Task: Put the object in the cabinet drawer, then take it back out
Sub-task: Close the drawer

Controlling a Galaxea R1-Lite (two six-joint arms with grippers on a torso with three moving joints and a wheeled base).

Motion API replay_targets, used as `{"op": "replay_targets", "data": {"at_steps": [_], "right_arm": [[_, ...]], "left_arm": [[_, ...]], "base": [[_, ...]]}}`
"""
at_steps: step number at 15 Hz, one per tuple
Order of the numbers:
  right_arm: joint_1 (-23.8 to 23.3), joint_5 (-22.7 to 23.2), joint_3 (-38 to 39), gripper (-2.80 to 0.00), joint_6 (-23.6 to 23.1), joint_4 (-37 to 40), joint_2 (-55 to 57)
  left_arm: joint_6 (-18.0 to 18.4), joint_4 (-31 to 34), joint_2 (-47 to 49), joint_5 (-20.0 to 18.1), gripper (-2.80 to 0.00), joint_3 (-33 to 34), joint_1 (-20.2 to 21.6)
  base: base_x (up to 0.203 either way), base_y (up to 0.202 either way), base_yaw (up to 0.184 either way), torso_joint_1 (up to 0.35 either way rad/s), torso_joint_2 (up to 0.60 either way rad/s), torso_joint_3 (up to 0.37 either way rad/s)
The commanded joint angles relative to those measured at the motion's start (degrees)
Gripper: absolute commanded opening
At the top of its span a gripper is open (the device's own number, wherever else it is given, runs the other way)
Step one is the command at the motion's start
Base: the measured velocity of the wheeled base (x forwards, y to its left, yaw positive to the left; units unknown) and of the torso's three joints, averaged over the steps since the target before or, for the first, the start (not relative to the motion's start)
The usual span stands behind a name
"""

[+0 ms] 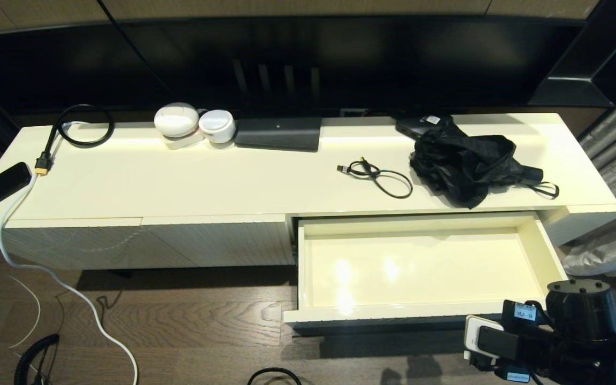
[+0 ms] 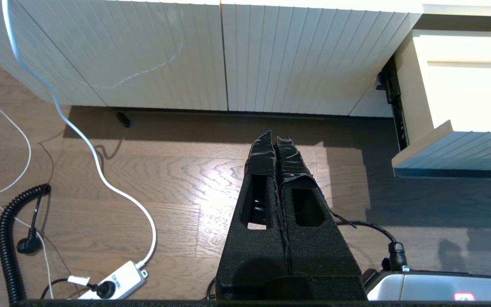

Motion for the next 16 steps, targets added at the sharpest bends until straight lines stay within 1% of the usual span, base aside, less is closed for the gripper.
{"op": "replay_targets", "data": {"at_steps": [1, 3, 10, 12, 16], "right_arm": [[0.5, -0.1, -0.3, -2.8, 0.0, -1.9, 2.4], [0.6, -0.1, -0.1, -2.8, 0.0, -5.0, 3.4], [0.6, -0.2, -0.2, -2.8, 0.0, -7.2, 3.4], [0.7, -2.5, -0.3, -2.8, 0.1, -8.1, 3.7], [0.7, -2.9, -1.3, -2.8, 0.2, -9.6, 4.4]], "left_arm": [[0.0, 0.0, 0.0, 0.0, -2.8, 0.0, 0.0], [0.0, 0.0, 0.0, 0.0, -2.8, 0.0, 0.0], [0.0, 0.0, 0.0, 0.0, -2.8, 0.0, 0.0], [0.0, 0.0, 0.0, 0.0, -2.8, 0.0, 0.0], [0.0, 0.0, 0.0, 0.0, -2.8, 0.0, 0.0]], "base": [[0.0, 0.0, 0.0, 0.0, 0.0, 0.0], [0.0, 0.0, 0.0, 0.0, 0.0, 0.0], [0.0, 0.0, 0.0, 0.0, 0.0, 0.0], [0.0, 0.0, 0.0, 0.0, 0.0, 0.0], [0.0, 0.0, 0.0, 0.0, 0.0, 0.0]]}}
